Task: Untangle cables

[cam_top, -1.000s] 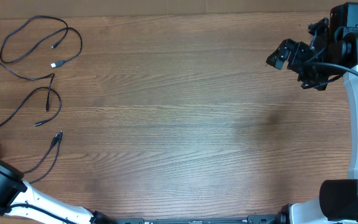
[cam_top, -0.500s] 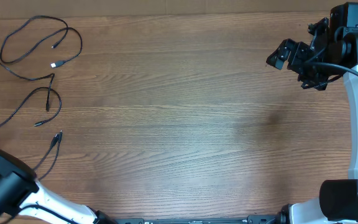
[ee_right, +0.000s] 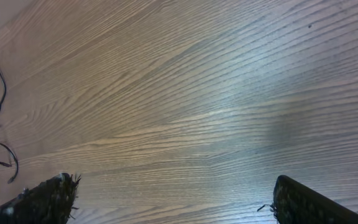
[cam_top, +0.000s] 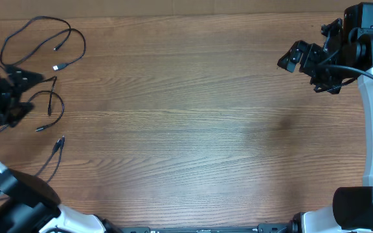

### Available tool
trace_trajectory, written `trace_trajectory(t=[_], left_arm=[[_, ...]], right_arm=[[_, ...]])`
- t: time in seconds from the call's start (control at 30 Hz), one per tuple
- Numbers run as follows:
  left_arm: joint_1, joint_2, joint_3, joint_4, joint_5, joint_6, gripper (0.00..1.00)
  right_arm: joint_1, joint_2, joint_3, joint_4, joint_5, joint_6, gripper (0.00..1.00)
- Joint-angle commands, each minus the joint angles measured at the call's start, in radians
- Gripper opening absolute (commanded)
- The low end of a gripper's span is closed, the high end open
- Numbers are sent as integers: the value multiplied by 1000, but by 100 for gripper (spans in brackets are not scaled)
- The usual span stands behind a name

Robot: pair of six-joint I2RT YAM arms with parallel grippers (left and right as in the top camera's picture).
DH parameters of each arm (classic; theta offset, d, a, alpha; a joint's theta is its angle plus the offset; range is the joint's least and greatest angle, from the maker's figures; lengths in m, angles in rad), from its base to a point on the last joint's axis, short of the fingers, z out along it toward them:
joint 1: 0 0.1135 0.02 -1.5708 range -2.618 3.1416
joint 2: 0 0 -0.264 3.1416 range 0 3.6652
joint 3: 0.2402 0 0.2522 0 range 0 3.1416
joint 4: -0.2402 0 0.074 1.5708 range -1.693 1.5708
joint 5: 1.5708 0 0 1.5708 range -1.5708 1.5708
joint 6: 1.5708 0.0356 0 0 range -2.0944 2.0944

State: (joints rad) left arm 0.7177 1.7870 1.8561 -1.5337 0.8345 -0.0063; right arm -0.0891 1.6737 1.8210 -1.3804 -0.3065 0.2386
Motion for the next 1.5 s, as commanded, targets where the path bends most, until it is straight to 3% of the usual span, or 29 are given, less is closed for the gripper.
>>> trace_trajectory(t=[0.0, 0.07, 0.47, 0.73, 0.93, 1.2, 1.47], left_arm=[[-67, -99, 11, -83, 72, 153, 100], [-117, -145, 10, -156, 72, 232, 100], [-218, -442, -37, -156, -245, 180, 100], [-240, -716, -250, -134, -204, 170, 100], [-382, -855, -480, -63, -116, 193, 100], [-716, -890, -747, 23, -109, 212, 100], [-790, -884, -823, 21, -142, 148, 100]], right_arm=[[3, -11, -2, 3, 6, -1, 100], [3, -11, -2, 3, 6, -1, 100], [3, -11, -2, 3, 6, -1, 100], [3, -11, -2, 3, 6, -1, 100], [3, -11, -2, 3, 6, -1, 100], [3, -11, -2, 3, 6, -1, 100], [3, -11, -2, 3, 6, -1, 100]])
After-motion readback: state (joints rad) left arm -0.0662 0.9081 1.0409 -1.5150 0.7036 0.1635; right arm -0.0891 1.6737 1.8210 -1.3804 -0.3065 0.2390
